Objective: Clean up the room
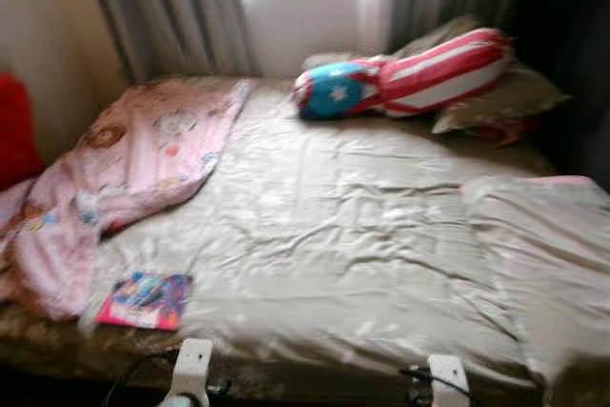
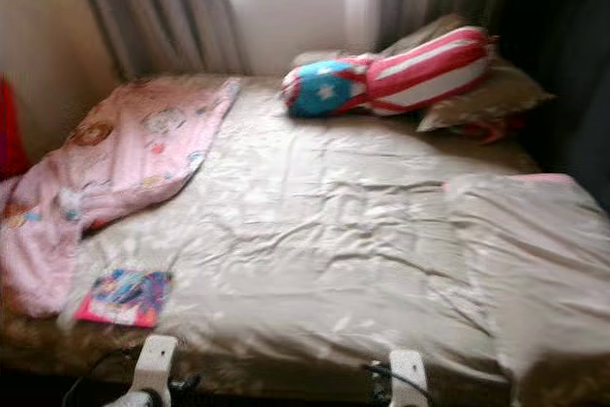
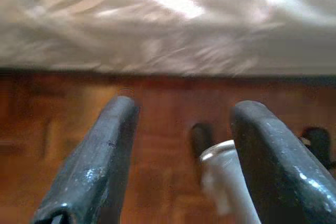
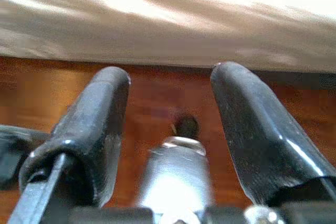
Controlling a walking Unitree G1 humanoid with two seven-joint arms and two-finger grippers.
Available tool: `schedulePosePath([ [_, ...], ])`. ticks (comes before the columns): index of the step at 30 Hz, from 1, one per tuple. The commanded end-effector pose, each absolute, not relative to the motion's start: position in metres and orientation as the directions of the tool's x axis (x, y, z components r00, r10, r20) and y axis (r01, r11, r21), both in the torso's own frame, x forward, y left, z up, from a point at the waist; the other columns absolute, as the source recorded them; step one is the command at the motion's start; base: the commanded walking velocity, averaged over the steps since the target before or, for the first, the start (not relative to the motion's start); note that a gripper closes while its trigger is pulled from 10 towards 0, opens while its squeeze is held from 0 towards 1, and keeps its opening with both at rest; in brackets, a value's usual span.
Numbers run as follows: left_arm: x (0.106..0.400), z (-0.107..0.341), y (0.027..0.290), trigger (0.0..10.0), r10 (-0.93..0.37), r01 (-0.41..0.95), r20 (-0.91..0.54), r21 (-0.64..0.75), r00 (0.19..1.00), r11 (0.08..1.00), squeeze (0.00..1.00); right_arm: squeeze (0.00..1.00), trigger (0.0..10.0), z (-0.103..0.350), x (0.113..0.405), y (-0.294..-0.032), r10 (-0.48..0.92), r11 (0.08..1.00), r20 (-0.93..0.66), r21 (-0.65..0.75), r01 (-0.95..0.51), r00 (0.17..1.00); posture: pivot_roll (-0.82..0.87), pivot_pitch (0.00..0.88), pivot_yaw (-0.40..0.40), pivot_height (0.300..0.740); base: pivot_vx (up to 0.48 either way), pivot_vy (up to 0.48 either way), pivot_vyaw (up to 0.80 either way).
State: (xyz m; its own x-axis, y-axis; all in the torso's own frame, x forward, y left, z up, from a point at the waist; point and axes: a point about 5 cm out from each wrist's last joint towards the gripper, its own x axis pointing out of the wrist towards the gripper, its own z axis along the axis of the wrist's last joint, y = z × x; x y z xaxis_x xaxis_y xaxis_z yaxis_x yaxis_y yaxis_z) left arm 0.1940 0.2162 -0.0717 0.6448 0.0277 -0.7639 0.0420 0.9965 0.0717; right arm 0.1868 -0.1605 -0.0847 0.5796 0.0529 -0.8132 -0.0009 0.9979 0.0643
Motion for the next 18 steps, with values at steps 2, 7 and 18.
schedulePosePath([
  [2,0.1977,-0.0714,0.2085,10.0,0.008,0.071,-0.763,0.070,0.647,0.995,0.00,0.00,10.0,-0.0855,0.1834,-0.1730,0.024,0.999,-0.822,0.034,0.007,0.568,-0.01,0.000,0.009,0.740,0.000,0.476,0.00],
  [7,0.1978,-0.0715,0.2077,10.0,0.006,0.071,-0.763,0.068,0.646,0.995,0.00,0.00,10.0,-0.0855,0.1834,-0.1738,0.024,1.000,-0.824,0.031,0.002,0.567,-0.01,0.000,0.006,0.740,0.000,0.476,0.00],
  [18,0.1983,-0.0715,0.2062,10.0,0.002,0.072,-0.763,0.063,0.647,0.995,0.00,0.00,10.0,-0.0853,0.1837,-0.1755,0.020,1.000,-0.826,0.023,-0.003,0.563,-0.02,0.000,0.001,0.740,0.000,0.476,0.00],
])
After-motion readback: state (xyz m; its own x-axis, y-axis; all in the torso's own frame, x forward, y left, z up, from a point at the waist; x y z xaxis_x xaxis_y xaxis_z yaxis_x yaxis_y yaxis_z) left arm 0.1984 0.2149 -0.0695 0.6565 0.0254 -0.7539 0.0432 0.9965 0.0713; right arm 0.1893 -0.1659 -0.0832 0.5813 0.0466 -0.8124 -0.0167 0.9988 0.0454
